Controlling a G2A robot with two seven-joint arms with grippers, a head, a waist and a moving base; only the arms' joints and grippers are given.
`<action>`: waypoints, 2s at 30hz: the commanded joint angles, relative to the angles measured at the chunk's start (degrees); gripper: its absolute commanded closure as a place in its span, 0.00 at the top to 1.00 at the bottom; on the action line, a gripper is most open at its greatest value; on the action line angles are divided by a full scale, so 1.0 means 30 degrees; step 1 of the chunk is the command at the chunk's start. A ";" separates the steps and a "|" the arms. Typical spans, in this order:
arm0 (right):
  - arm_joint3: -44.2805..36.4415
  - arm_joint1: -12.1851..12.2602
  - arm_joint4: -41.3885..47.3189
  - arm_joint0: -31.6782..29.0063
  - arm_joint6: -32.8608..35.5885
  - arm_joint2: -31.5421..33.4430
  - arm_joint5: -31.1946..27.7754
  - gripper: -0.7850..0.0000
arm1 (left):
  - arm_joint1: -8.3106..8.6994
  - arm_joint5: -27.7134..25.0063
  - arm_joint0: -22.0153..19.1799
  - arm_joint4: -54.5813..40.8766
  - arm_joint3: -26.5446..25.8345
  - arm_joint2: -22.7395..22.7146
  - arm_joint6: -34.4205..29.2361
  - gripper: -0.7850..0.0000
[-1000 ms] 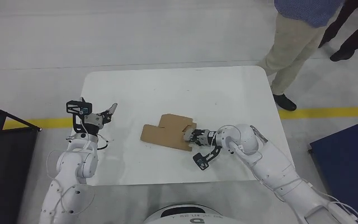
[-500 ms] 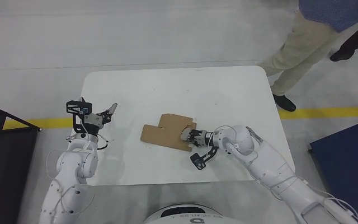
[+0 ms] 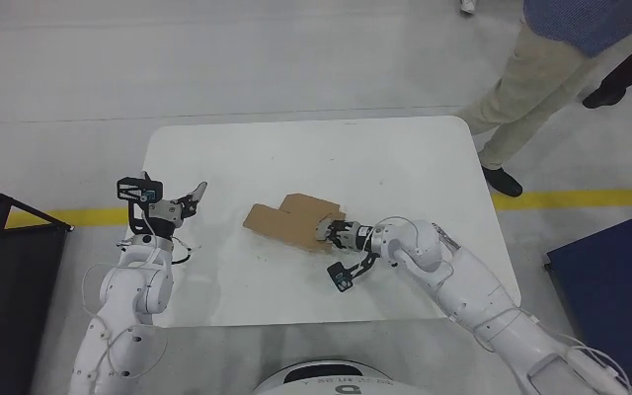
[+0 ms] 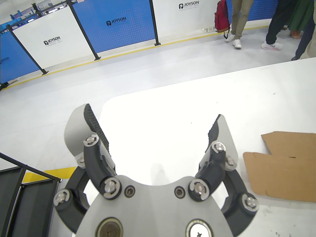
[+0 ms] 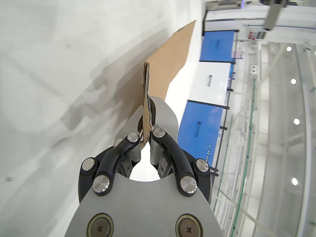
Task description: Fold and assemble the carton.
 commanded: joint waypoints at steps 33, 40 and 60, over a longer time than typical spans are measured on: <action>-0.2583 -0.0318 0.3152 -0.0683 0.3748 0.0896 0.2926 0.00 | 0.0032 -0.7258 -0.1188 -0.5566 0.0564 0.1061 -0.1406 1.00; -0.2648 -0.0335 0.2932 -0.0697 0.4163 0.0899 0.2954 0.00 | -0.0189 -0.7777 -0.1499 -1.5971 0.1529 0.1941 -0.5938 1.00; -0.4652 -0.0780 -0.1120 -0.0284 0.8057 -0.0144 0.1396 0.00 | -0.0138 -0.2643 -0.4830 -3.2334 0.3030 0.3038 -1.6840 0.82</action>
